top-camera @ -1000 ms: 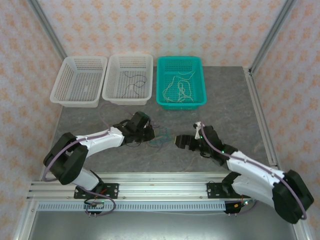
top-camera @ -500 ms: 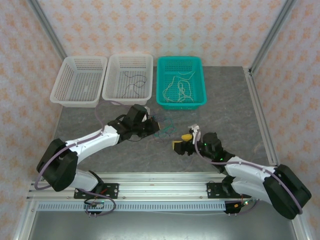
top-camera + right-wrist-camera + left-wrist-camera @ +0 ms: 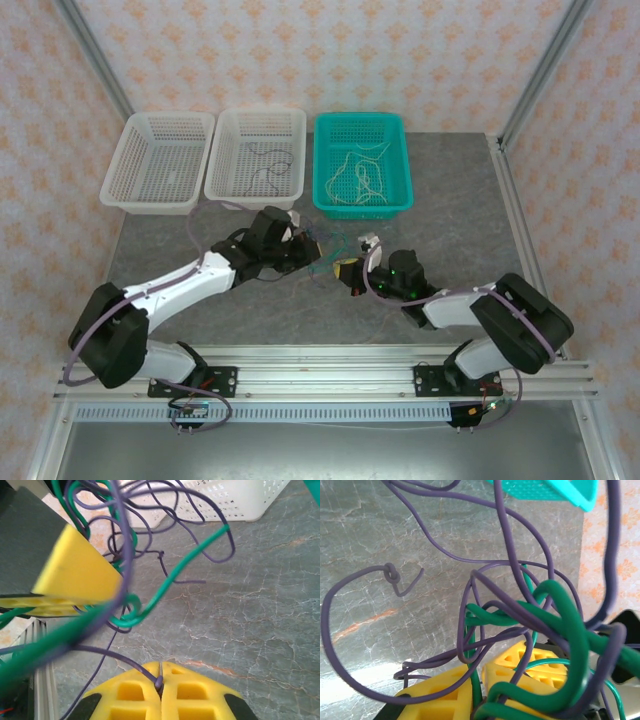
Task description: Untangle the cables
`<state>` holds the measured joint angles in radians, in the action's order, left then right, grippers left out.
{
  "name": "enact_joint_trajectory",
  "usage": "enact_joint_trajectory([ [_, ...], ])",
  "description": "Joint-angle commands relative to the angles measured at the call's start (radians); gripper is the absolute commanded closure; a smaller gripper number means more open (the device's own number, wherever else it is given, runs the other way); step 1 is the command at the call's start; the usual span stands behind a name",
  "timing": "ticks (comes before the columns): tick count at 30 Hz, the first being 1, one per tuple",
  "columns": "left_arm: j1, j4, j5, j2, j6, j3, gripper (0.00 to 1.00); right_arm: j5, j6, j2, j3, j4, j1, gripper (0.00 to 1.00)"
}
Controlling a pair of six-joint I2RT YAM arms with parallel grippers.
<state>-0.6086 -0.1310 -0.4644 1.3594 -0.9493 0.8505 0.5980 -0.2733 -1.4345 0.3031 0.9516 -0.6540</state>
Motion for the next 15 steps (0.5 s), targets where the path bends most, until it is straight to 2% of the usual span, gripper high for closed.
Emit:
enact_joint_trajectory([
  [1, 0.030, -0.074, 0.049, -0.055, 0.006, 0.036, 0.99, -0.050, -0.010, 0.074, -0.020, 0.023, -0.003, 1.00],
  [3, 0.055, -0.151, 0.105, -0.080, 0.027, 0.035, 0.95, -0.120, -0.018, 0.146, -0.046, -0.019, -0.003, 1.00],
  [6, 0.102, -0.229, 0.176, -0.139, 0.049, 0.008, 0.93, -0.281, -0.021, 0.292, -0.061, -0.190, -0.003, 1.00],
  [9, 0.152, -0.279, 0.236, -0.206, 0.065, -0.032, 0.82, -0.482, -0.039, 0.443, -0.063, -0.360, -0.003, 1.00],
  [12, 0.164, -0.401, 0.368, -0.254, 0.122, -0.034, 0.75, -0.642, -0.061, 0.595, -0.038, -0.500, -0.003, 1.00],
  [13, 0.167, -0.436, 0.408, -0.265, 0.137, -0.038, 0.75, -0.680, -0.068, 0.641, -0.020, -0.546, -0.004, 1.00],
  [15, 0.168, -0.475, 0.458, -0.280, 0.155, -0.054, 0.73, -0.679, -0.057, 0.706, 0.019, -0.599, -0.002, 1.00],
])
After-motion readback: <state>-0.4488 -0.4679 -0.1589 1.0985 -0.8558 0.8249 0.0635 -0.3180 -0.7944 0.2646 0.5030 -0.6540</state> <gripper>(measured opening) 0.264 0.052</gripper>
